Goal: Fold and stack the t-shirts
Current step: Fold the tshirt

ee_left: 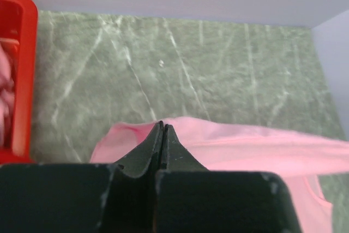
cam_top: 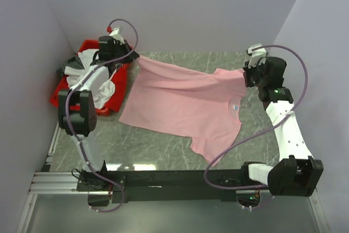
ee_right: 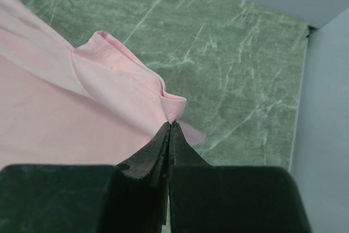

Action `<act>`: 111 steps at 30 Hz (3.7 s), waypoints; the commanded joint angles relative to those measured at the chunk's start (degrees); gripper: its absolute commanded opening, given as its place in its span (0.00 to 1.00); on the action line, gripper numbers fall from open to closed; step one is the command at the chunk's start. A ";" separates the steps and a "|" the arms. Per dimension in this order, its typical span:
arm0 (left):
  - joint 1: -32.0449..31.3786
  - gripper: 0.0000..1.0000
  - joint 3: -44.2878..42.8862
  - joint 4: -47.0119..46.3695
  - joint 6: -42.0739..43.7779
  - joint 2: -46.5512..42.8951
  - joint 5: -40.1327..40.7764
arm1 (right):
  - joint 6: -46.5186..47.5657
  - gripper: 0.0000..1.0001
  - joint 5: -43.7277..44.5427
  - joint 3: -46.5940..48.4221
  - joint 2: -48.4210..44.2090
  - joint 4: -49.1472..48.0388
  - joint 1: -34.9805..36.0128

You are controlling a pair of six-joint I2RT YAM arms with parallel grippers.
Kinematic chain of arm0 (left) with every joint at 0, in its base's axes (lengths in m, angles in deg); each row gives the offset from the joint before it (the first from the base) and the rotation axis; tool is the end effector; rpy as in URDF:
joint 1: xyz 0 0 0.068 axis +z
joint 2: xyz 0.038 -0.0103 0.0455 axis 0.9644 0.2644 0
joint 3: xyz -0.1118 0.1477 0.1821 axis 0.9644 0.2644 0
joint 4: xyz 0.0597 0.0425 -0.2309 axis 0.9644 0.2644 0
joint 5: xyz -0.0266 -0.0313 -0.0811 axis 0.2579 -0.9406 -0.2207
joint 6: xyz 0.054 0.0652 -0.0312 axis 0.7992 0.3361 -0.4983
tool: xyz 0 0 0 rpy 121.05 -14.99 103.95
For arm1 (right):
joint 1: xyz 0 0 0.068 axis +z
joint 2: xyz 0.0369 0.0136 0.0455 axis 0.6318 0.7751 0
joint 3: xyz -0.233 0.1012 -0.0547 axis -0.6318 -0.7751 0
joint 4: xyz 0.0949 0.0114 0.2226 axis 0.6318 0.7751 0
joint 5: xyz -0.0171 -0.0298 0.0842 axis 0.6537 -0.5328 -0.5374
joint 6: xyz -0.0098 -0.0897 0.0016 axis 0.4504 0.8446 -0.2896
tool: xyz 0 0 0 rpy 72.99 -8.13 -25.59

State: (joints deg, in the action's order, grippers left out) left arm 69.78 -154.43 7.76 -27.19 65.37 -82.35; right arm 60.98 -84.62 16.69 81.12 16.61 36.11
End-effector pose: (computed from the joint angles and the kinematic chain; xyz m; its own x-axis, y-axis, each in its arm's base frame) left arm 0.4777 -0.0725 0.2625 -0.5151 -0.3401 -0.7868 0.2501 0.8183 -0.5175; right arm 0.2977 0.0045 0.3222 -0.3219 -0.2873 -0.9021 -0.2967 0.9355 -0.1920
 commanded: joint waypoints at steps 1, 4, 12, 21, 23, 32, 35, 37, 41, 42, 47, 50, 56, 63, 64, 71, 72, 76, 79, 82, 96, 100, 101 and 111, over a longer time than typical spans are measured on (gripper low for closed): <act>0.05 0.01 6.97 -8.53 -1.96 -12.93 -3.03 | 0.74 0.00 -1.64 7.19 -4.52 3.37 -1.23; 0.05 0.00 12.32 -8.98 -1.79 -21.46 -2.95 | 1.97 0.00 -2.52 11.67 -5.84 7.92 -1.50; -3.46 0.01 12.79 -4.68 -1.79 -41.49 -4.35 | 3.21 0.00 -0.95 33.60 -8.92 18.05 -1.59; -8.56 0.01 8.13 -6.08 -8.72 -53.46 -1.11 | 0.84 0.00 5.20 57.01 -6.03 22.63 -1.68; -8.56 0.01 8.39 -6.78 -10.84 -54.43 1.00 | 0.48 0.00 6.87 57.38 -5.41 21.40 -1.76; -8.21 0.00 17.70 -3.71 -18.48 -46.90 7.87 | -2.50 0.00 8.64 37.63 -2.68 10.42 -1.76; -7.86 0.00 22.70 -7.46 -21.82 -38.46 5.59 | -3.47 0.00 8.55 27.79 -0.32 4.80 -1.76; -7.86 0.00 26.84 -10.90 -23.84 -31.26 3.39 | -4.00 0.00 7.23 21.89 3.19 1.19 -1.68; -7.86 0.00 26.24 -13.81 -24.46 -16.06 3.20 | -4.00 0.00 6.61 14.77 11.10 -5.22 -0.36; -7.77 0.00 23.62 -13.03 -24.29 -9.68 3.99 | -4.09 0.00 6.70 13.54 15.29 -7.76 -0.10; -7.60 0.00 8.70 -10.04 -22.98 9.76 9.26 | -3.12 0.00 7.75 19.91 32.43 -8.93 1.75; -7.42 0.00 -0.01 -7.05 -21.92 16.98 11.72 | -2.68 0.00 9.07 25.98 40.18 -7.53 2.45; -6.45 0.00 -12.07 -1.07 -20.25 25.79 12.18 | -2.77 0.00 9.78 35.32 49.26 -4.71 2.63; -5.92 0.25 -13.40 1.99 -15.77 24.93 12.25 | -2.86 0.00 8.73 36.20 50.41 -4.97 2.63; -6.01 0.43 -13.67 2.44 -14.63 24.49 12.69 | -2.95 0.00 8.55 36.03 50.32 -5.06 2.63; -6.63 0.67 -21.31 10.96 -2.78 22.11 19.37 | -3.12 0.00 7.40 34.36 48.21 -5.41 2.63; -6.72 0.66 -22.19 13.32 -1.89 22.38 19.73 | -3.21 0.00 7.32 34.18 48.03 -5.59 2.54; -6.89 0.58 -24.74 16.94 2.77 23.61 20.26 | -3.30 0.00 6.79 33.22 47.07 -5.76 2.37; -7.16 0.50 -25.36 18.09 6.73 24.48 17.54 | -3.30 0.00 6.70 32.69 46.71 -5.68 2.19; -7.33 0.45 -28.69 20.81 9.28 27.11 14.55 | -3.38 0.00 6.44 32.34 46.45 -5.76 2.02; -8.47 0.44 -38.46 29.34 14.82 33.98 16.03 | -3.65 0.00 5.56 31.54 45.66 -5.50 1.31; -9.35 0.42 -39.68 31.88 16.05 35.21 18.23 | -4.09 0.00 5.03 32.15 45.66 -5.24 1.05; -9.53 0.41 -39.95 32.41 16.49 35.47 18.85 | -4.18 0.00 4.86 32.25 45.66 -4.89 0.88; -11.37 0.35 -38.98 36.28 17.63 35.83 25.00 | -4.88 0.00 4.15 32.34 44.96 -4.18 0.52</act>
State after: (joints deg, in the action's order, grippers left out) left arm 58.81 -192.94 38.30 -10.51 99.56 -59.31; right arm 57.01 -79.72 48.36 130.28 12.87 37.08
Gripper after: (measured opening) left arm 0.358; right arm 0.004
